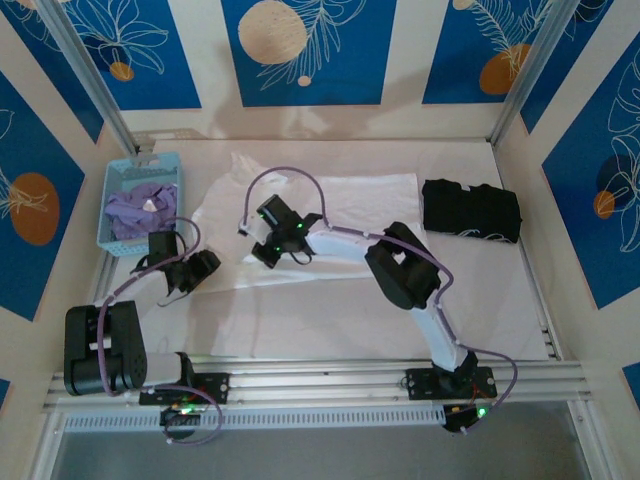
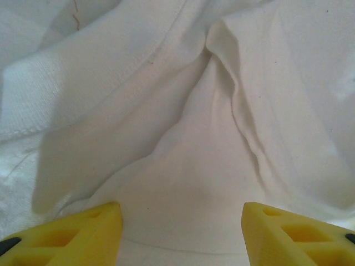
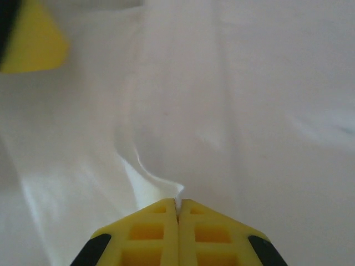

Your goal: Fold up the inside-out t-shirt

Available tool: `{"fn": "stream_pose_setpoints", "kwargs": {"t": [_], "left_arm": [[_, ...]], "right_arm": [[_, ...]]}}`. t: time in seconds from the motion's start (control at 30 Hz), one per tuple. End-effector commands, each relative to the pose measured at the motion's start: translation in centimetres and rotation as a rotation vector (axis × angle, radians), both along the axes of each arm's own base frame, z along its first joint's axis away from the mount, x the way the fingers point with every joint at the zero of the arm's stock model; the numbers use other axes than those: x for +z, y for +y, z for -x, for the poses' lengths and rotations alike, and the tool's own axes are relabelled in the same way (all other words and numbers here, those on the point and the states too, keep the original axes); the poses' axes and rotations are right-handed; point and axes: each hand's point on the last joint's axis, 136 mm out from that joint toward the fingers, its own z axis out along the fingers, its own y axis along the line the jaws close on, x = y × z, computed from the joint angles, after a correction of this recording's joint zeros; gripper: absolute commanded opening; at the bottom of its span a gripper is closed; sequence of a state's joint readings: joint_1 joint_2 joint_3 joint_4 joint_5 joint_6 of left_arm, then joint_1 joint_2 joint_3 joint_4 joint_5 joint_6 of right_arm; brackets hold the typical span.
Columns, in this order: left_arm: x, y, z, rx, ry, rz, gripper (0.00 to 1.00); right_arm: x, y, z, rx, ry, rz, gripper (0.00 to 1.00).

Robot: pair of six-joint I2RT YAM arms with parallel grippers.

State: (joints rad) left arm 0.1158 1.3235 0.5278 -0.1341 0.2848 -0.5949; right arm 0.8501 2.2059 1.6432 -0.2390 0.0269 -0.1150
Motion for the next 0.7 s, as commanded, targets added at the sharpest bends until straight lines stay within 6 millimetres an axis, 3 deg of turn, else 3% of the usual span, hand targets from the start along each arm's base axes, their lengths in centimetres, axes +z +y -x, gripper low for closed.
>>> {"fn": "stream_pose_setpoints", "kwargs": {"t": [0.0, 0.13, 0.2, 0.27, 0.37, 0.5, 0.67], "left_arm": [[-0.4, 0.4, 0.8, 0.007, 0.011, -0.006, 0.59], [-0.3, 0.6, 0.5, 0.010, 0.005, -0.018, 0.60], [-0.1, 0.6, 0.4, 0.010, 0.003, -0.022, 0.60], [0.3, 0.7, 0.2, 0.013, -0.009, -0.026, 0.61], [0.9, 0.9, 0.0, 0.016, -0.025, -0.033, 0.63], [2.3, 1.0, -0.5, 0.021, -0.063, -0.046, 0.64], [4.9, 0.7, -2.1, -0.010, -0.169, -0.107, 0.64]], "right_arm": [[4.6, -3.0, -4.9, -0.258, 0.038, -0.100, 0.00], [1.6, -7.2, -7.9, -0.509, 0.192, -0.033, 0.09], [0.3, -9.0, -8.7, -0.587, 0.234, 0.006, 0.23], [0.3, -9.9, -9.1, -0.613, 0.257, -0.004, 0.38], [1.8, -10.9, -9.2, -0.612, 0.231, -0.040, 0.51], [3.8, -13.4, -8.1, -0.608, 0.205, -0.065, 0.54], [3.9, -17.4, -4.1, -0.622, 0.215, -0.020, 0.54]]}}
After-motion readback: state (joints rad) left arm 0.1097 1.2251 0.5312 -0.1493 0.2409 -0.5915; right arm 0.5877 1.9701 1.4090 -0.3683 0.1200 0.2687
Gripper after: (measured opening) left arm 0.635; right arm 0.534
